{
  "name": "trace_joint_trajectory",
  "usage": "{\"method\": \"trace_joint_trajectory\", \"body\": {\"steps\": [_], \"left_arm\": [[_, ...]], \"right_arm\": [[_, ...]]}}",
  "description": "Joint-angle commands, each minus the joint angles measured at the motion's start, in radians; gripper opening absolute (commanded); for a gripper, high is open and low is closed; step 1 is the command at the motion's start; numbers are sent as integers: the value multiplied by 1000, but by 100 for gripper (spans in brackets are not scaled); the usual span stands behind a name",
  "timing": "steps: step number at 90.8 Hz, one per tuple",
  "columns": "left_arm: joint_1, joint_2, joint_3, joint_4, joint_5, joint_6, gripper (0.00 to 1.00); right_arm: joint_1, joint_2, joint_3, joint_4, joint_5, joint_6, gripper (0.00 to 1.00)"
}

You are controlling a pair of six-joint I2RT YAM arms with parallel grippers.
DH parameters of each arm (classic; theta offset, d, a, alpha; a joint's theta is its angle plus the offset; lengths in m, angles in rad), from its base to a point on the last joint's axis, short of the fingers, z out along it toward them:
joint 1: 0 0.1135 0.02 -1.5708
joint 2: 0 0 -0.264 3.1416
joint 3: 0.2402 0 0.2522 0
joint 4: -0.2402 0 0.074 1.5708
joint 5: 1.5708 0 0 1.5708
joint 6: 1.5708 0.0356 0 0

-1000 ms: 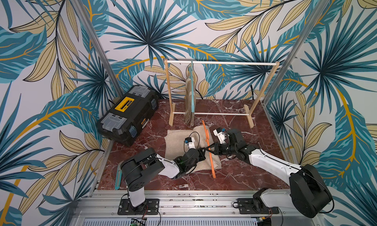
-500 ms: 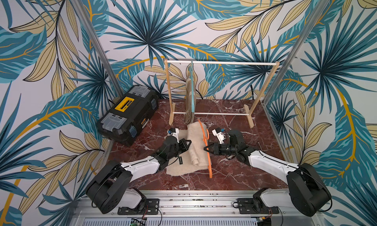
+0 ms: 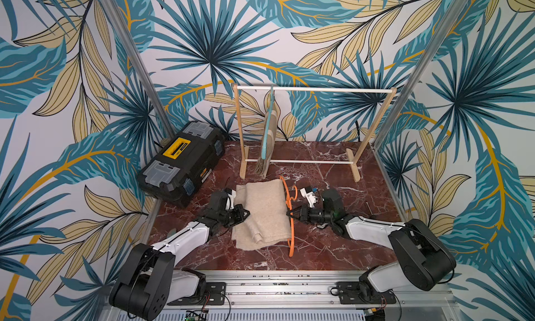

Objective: Hang the scarf on the hanger

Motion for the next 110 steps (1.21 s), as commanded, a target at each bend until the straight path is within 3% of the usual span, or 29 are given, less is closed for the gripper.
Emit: {"method": "trace_joint_trajectory", "body": {"steps": [1, 26, 36, 63, 66, 71, 81, 88, 110], "left_arm": [[30, -69, -5, -75, 18, 51, 0], [200, -205, 77, -349, 63, 194, 0], [248, -191, 63, -315, 93, 188, 0], [224, -16, 46, -152, 83, 179, 0], [204, -12, 37, -135, 69, 174, 12], [173, -10, 22, -111, 48, 158, 42], [118, -21, -11, -83, 0, 108, 64], [91, -83, -35, -81, -49, 72, 85], [56, -315, 11, -195, -133, 33, 86]], "right_arm": [[-1, 20, -25, 32, 33, 40, 0], [6, 1, 44, -119, 19, -49, 0], [6, 15, 48, -141, 11, -70, 0], [6, 10, 60, -165, -9, -109, 0], [6, 8, 69, -164, -10, -109, 0], [6, 7, 91, -177, -5, -112, 0], [6, -7, 144, -226, 5, -130, 0], [6, -25, 182, -258, 5, -137, 0], [9, -102, 301, -467, -1, -171, 0]]}}
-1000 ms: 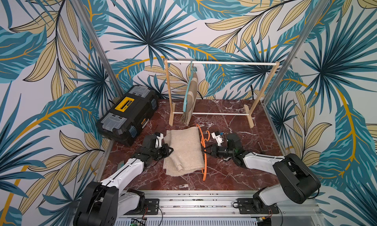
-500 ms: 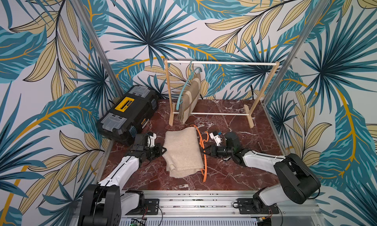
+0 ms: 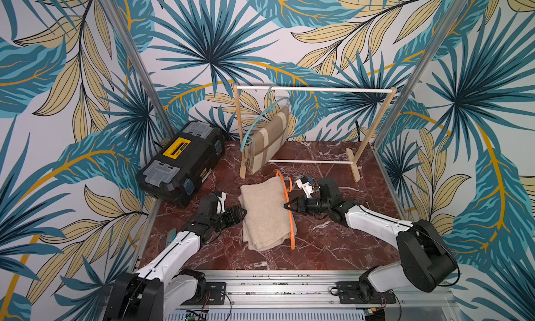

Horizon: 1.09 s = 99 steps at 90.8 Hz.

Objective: Hang the scarf on the hanger

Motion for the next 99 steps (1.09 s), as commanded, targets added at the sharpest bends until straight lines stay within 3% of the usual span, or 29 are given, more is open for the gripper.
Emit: {"method": "trace_joint_trajectory", "body": {"steps": [1, 25, 41, 59, 78, 99], "left_arm": [[-18, -73, 49, -41, -55, -22, 86], [-178, -74, 219, -76, -97, -54, 80], [-321, 2, 415, -86, -145, -40, 80], [-420, 131, 639, -71, -134, -20, 79], [-506, 238, 784, -103, -122, 12, 79], [-540, 278, 818, -181, -140, 33, 80]], "right_arm": [[0, -70, 65, -115, 4, -50, 0], [0, -131, 273, -347, -29, -69, 0], [-1, -95, 504, -572, 8, -110, 0], [-17, -13, 734, -753, 63, -158, 0], [-45, 53, 833, -774, 66, -166, 0], [-75, 59, 856, -749, 53, -150, 0]]}}
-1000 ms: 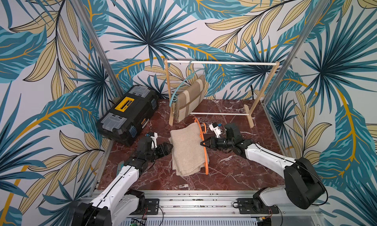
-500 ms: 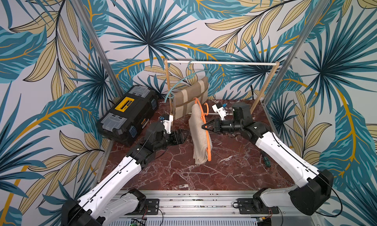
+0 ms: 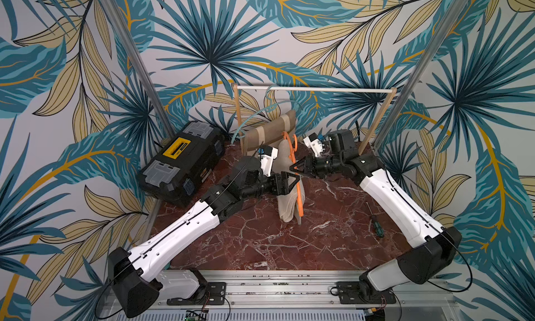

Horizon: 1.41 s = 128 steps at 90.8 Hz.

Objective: Hang the scarf on the hanger

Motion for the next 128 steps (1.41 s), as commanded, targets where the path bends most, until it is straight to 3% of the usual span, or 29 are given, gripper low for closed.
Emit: {"method": "trace_joint_trajectory", "body": {"steps": [1, 41, 55, 72, 83, 100, 114, 128], "left_arm": [[-9, 7, 29, -62, -17, 33, 80], [-72, 98, 75, 4, -49, 20, 81], [-89, 39, 20, -1, -140, 51, 80], [-90, -242, -367, 356, -327, -71, 82], [-80, -271, -539, 590, -353, -230, 85], [-79, -65, -707, 1050, -303, -476, 89], [-90, 191, -800, 1527, -358, -646, 92], [-104, 317, -805, 1700, -424, -711, 92]], "right_arm": [[-15, -19, 45, 39, -13, -17, 0], [-23, -30, 60, 37, -20, -11, 0], [-39, -38, 96, 7, -8, -21, 0], [-67, -42, 172, -20, -26, -18, 0], [-82, -42, 217, -32, -61, -8, 0], [-83, -53, 253, -41, -103, 20, 0], [-84, -55, 302, -58, -126, 35, 0], [-84, -49, 341, -82, -133, 35, 0]]}}
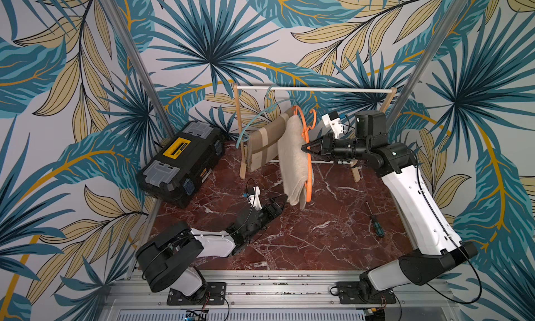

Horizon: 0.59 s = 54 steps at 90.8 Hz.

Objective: Hang the scarf on the hanger

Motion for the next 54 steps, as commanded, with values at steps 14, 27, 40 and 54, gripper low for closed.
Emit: {"method": "trace_joint_trajectory", "body": {"steps": [14, 27, 40, 54], "left_arm": [[-24, 54, 37, 335, -74, -108, 93], [-34, 10, 27, 335, -100, -108, 93], [-37, 17, 43, 335, -88, -130, 93], [-61, 91, 120, 335, -59, -141, 93]], "right_arm": [[-2, -37, 45, 30, -44, -7, 0], [-2, -39, 44, 22, -42, -18, 0], [-2, -42, 46, 36, -50, -8, 0], [-2, -36, 63, 41, -56, -4, 0]]}}
